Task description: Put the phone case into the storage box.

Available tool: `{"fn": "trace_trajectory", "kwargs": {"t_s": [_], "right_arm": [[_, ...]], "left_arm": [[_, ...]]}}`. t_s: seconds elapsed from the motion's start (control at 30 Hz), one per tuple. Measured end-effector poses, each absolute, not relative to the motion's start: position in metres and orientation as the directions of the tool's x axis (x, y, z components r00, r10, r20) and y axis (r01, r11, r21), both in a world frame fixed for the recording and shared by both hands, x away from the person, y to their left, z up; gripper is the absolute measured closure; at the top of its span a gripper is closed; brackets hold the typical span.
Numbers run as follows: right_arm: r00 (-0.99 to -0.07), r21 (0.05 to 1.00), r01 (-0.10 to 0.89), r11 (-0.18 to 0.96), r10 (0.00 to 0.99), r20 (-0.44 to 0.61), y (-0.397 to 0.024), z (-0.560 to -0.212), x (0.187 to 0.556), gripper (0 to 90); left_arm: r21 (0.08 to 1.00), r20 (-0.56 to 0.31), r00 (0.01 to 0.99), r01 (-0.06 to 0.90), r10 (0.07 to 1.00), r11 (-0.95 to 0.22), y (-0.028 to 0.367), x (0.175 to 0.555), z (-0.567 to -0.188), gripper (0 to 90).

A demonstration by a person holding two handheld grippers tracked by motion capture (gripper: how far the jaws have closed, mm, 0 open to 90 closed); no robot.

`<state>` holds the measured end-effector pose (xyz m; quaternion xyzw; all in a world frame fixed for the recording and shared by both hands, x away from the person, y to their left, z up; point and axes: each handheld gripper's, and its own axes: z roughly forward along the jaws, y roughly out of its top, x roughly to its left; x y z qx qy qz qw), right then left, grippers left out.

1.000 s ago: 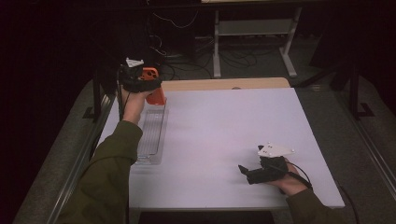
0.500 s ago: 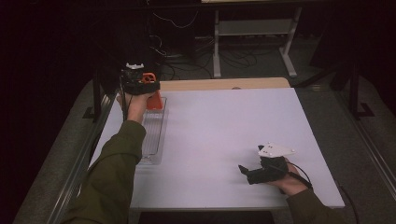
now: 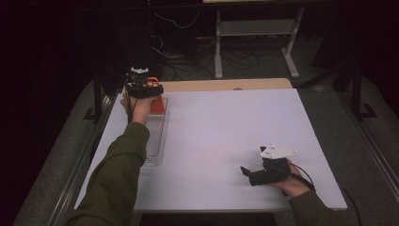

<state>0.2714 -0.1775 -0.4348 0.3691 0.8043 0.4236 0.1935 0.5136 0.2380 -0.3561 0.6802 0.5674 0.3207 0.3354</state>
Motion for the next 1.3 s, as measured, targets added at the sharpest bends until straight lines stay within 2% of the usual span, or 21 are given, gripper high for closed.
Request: {"fn": "trace_trajectory", "kwargs": {"t_s": [0.5,1.3], "right_arm": [[-0.654,0.826,0.426,0.369,0.756,0.0,-0.178,-0.435,0.271,0.0],[-0.656,0.827,0.426,0.368,0.755,0.002,-0.177,-0.435,0.271,0.0]], "left_arm": [[0.796,0.097,0.155,0.58,0.983,-0.17,0.234,0.518,-0.371,13.7],[0.824,0.118,0.169,0.533,0.978,-0.192,0.232,0.527,-0.379,10.8]]}}
